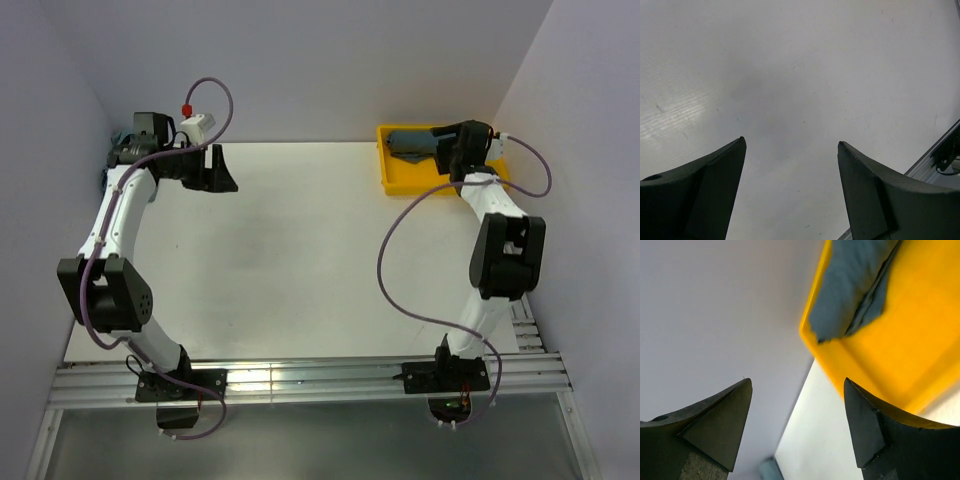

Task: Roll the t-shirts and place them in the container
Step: Place the rolled tshirt into the container

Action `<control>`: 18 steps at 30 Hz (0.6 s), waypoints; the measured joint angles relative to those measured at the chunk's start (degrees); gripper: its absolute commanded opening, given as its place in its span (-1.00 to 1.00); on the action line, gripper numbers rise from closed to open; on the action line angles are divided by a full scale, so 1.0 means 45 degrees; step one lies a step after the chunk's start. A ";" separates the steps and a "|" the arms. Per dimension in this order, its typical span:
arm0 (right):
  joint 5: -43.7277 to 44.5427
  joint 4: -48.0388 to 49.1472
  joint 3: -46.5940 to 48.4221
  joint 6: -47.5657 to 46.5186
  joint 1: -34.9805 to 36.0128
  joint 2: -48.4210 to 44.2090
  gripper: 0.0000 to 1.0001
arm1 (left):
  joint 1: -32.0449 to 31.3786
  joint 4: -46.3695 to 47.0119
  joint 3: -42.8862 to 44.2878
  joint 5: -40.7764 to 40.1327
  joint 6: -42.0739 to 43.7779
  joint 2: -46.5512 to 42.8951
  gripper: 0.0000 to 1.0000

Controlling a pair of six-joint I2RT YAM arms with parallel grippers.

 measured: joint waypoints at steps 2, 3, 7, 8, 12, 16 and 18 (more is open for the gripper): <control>0.0053 0.0146 -0.1166 -0.0369 0.0379 -0.1501 0.62 | 0.0126 0.0146 -0.0505 -0.0015 0.0053 -0.0661 0.58; 0.0068 0.0185 -0.1656 -0.0573 0.0641 -0.2200 0.63 | 0.0199 0.0189 -0.0753 -0.0010 0.0092 -0.0981 0.58; 0.0651 0.0369 -0.3585 -0.1545 0.2259 -0.4804 0.64 | 0.0641 0.0413 -0.1797 0.0058 0.0345 -0.2127 0.58; 0.0821 0.0345 -0.4031 -0.1797 0.2696 -0.5367 0.65 | 0.0782 0.0447 -0.2021 0.0102 0.0384 -0.2336 0.58; 0.1719 0.0291 -0.5799 -0.2769 0.4789 -0.7563 0.66 | 0.1137 0.0665 -0.2973 0.0199 0.0505 -0.3002 0.59; 0.2365 0.0175 -0.7839 -0.3279 0.6241 -0.9923 0.67 | 0.1171 0.0811 -0.3677 0.0291 0.0559 -0.3585 0.59; 0.2691 0.0058 -0.8850 -0.3424 0.6649 -1.1035 0.67 | 0.1171 0.0937 -0.3905 0.0384 0.0559 -0.3847 0.59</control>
